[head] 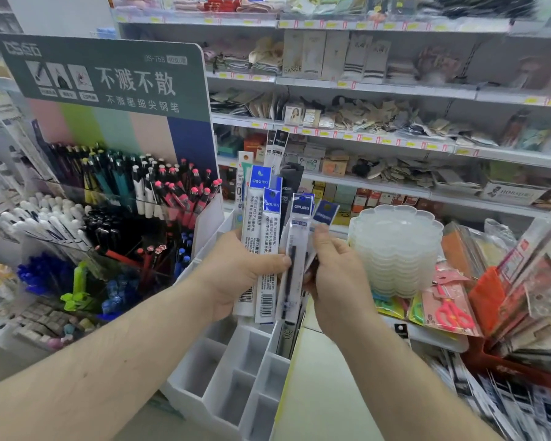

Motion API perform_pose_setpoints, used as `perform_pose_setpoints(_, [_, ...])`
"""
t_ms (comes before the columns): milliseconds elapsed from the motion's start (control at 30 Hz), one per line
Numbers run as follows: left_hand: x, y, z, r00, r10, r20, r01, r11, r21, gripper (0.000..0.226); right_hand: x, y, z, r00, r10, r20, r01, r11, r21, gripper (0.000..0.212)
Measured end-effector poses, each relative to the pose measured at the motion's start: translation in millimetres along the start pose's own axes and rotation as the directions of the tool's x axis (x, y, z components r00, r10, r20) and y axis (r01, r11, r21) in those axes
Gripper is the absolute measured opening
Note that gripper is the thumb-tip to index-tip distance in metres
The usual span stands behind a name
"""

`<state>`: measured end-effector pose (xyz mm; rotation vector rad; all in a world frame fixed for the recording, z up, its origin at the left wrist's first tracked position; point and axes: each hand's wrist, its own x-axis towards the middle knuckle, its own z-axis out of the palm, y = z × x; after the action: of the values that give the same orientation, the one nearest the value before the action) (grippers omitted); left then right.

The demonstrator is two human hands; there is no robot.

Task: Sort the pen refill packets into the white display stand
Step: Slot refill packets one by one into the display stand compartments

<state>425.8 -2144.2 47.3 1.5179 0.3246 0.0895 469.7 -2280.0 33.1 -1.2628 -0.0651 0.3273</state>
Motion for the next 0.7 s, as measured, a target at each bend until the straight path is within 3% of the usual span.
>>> perform_pose_setpoints(167, [-2, 4, 0, 0.999, 0.003, -0.043, -0.003, 1.0, 0.003, 0.032, 3, -13, -24, 0.976, -0.047, -0.211, 0.075, 0.989, 0.125, 0.036])
perform_pose_setpoints(333, [-5, 3, 2, 1.0, 0.012, 0.002, -0.012, 1.0, 0.008, 0.044, -10, -4, -1, 0.99, -0.119, -0.079, 0.124, 0.99, 0.061, 0.038])
perform_pose_setpoints(500, [-8, 1, 4, 0.997, 0.016, 0.079, -0.022, 0.997, 0.068, 0.029, -6, 11, 11, 0.993, -0.113, -0.033, 0.113, 0.994, 0.008, 0.027])
perform_pose_setpoints(567, [-8, 2, 4, 0.996, -0.001, 0.084, -0.006, 0.997, 0.082, 0.022, 0, 9, -1, 0.99, -0.111, -0.084, 0.11, 0.994, -0.017, 0.026])
perform_pose_setpoints(700, [-6, 3, 5, 0.998, -0.03, 0.046, 0.025, 0.994, 0.107, 0.022, 17, -11, -47, 0.94, -0.132, -0.314, 0.13, 0.991, -0.027, 0.024])
